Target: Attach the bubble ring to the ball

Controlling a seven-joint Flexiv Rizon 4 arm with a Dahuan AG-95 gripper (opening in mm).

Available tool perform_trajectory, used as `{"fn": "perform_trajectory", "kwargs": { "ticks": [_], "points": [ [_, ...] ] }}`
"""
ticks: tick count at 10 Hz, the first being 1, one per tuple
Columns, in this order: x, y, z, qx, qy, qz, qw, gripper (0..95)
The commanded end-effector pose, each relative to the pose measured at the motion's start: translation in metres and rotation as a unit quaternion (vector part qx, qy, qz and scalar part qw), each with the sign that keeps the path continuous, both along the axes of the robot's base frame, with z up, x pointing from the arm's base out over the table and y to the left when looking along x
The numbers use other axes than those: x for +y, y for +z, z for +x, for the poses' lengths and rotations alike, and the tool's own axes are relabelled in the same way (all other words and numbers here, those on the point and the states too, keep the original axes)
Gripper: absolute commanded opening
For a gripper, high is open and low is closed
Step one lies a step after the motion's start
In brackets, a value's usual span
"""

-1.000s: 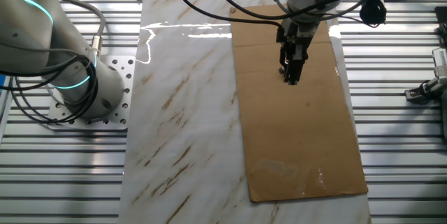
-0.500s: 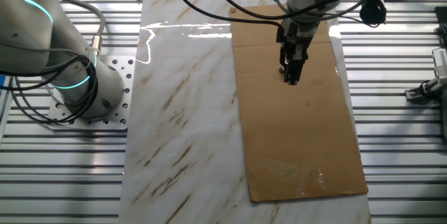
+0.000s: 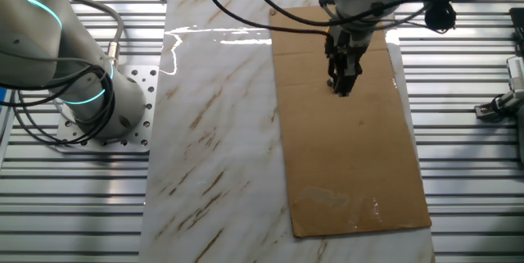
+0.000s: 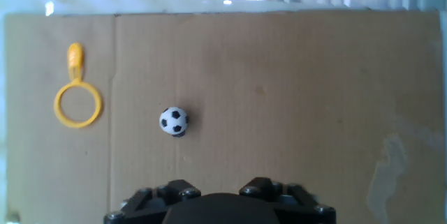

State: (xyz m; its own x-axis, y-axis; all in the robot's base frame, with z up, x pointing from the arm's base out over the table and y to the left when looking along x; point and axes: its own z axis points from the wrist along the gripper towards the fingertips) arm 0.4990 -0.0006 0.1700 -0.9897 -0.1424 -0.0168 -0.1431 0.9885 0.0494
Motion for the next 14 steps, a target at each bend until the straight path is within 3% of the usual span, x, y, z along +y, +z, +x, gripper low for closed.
{"fn": "perform_trajectory", "kwargs": {
  "ticks": [1,4,10,14],
  "points": [
    [0.0006,0.0,0.001,0.005,0.086,0.033,0.9957,0.0],
    [0.0006,0.0,0.001,0.023,0.097,0.036,0.9943,0.0],
    [0.0006,0.0,0.001,0.021,0.107,0.039,0.9933,0.0],
    [0.0023,-0.0015,0.0037,0.025,0.086,0.038,0.9953,0.0]
  ]
}}
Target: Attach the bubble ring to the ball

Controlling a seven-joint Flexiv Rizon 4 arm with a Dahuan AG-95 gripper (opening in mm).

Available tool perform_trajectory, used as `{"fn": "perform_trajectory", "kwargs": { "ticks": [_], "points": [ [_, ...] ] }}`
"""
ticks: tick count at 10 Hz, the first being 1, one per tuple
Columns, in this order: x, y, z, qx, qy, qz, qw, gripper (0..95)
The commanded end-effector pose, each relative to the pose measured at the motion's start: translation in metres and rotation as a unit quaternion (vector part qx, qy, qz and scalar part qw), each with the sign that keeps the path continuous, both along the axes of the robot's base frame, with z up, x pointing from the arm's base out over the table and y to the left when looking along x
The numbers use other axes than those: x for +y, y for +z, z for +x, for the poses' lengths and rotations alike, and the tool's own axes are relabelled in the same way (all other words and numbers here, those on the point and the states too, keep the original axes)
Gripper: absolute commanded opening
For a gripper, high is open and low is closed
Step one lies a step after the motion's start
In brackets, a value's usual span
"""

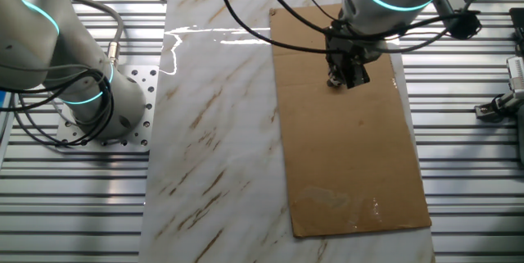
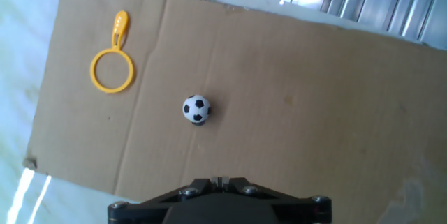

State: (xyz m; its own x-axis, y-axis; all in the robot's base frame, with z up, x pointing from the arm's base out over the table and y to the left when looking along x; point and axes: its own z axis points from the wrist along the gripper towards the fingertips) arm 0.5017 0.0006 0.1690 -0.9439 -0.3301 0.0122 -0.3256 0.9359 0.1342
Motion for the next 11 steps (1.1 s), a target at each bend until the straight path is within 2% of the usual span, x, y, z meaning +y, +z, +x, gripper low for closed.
{"fn": "perform_trajectory", "kwargs": {
  "ticks": [1,4,8,11],
  "points": [
    [0.003,-0.003,0.004,0.001,-0.019,-0.001,0.9998,0.0],
    [0.025,-0.022,0.032,0.003,-0.057,0.001,0.9983,0.0],
    [0.074,-0.052,0.069,0.006,-0.085,0.004,0.9964,0.0],
    [0.098,-0.064,0.08,0.01,-0.066,0.003,0.9977,0.0]
  ]
}}
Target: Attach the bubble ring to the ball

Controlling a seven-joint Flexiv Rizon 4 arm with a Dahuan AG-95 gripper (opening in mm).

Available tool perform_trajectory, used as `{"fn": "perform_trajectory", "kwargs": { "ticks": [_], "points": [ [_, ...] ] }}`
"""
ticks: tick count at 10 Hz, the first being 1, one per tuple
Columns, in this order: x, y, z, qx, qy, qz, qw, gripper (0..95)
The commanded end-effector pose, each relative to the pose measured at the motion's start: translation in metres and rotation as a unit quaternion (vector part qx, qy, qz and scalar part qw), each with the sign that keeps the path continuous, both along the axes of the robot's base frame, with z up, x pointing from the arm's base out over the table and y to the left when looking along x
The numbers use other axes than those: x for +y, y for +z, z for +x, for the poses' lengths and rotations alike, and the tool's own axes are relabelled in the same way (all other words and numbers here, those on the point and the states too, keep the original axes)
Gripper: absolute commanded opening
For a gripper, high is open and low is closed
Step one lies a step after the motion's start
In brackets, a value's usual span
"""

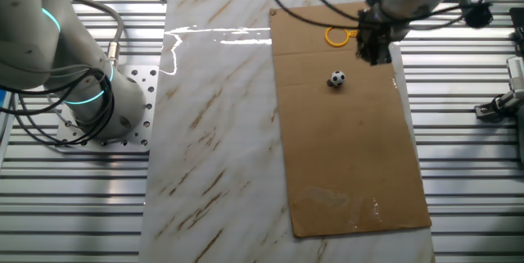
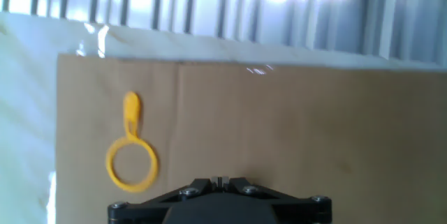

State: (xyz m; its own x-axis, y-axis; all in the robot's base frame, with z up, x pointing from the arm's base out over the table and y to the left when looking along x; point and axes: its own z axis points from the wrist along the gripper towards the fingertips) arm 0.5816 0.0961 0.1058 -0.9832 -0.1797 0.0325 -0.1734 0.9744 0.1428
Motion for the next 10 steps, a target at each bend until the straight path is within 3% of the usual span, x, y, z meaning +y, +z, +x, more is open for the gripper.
{"fn": "perform_trajectory", "kwargs": {
  "ticks": [1,4,6,9,10],
  "points": [
    [0.0056,-0.0012,0.0004,0.0,0.025,0.002,0.9997,0.0],
    [0.0055,-0.0006,0.0,0.003,0.038,-0.003,0.9993,0.0],
    [0.0055,-0.0006,0.0,0.003,0.047,0.005,0.9989,0.0],
    [0.0055,-0.0006,0.0,0.033,0.054,0.005,0.998,0.0],
    [0.0055,-0.0006,0.0,0.036,0.05,0.004,0.9981,0.0]
  ]
}}
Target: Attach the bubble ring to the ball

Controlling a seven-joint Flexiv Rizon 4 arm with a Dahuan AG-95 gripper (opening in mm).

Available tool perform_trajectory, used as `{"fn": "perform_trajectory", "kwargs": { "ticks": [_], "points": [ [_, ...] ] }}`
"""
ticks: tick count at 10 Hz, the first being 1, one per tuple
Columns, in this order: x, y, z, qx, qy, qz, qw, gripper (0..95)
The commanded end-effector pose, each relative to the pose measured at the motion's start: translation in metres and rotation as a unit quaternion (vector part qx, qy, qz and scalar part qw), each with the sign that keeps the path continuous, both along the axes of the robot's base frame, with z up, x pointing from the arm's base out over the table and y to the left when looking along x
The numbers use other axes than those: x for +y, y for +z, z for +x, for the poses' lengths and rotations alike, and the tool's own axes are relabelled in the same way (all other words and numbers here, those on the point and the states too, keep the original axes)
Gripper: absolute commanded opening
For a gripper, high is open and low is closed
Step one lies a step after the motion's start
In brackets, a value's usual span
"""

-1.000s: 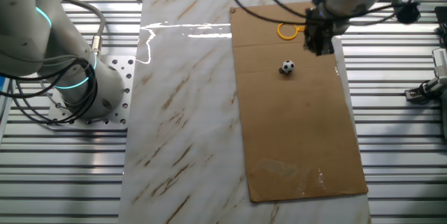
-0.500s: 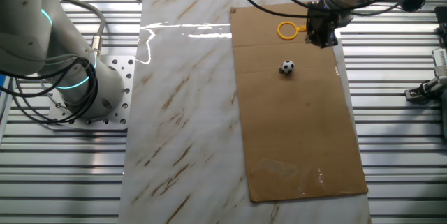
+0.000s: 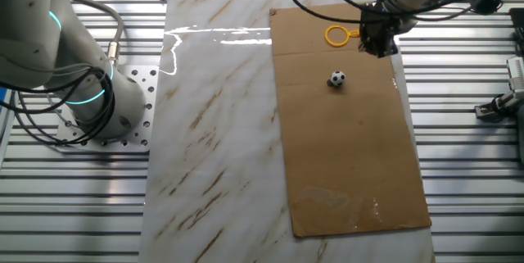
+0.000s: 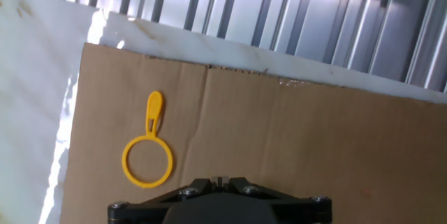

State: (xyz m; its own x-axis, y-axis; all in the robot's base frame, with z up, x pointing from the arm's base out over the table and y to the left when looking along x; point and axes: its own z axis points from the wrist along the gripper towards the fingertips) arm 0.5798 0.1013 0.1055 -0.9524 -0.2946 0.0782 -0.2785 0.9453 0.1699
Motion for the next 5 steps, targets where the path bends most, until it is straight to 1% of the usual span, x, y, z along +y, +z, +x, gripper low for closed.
{"fn": "perform_trajectory", "kwargs": {
  "ticks": [1,2,3,4,5],
  "points": [
    [0.0,0.0,0.002,0.009,-0.008,-0.002,0.9999,0.0],
    [0.0,0.0,0.002,0.009,-0.008,-0.002,0.9999,0.0],
    [0.015,-0.008,0.013,0.002,-0.02,-0.003,0.9998,19.0],
    [0.02,-0.011,0.018,0.0,-0.026,-0.005,0.9996,19.0],
    [0.036,-0.02,0.031,-0.018,-0.046,-0.003,0.9988,19.0]
  ]
}}
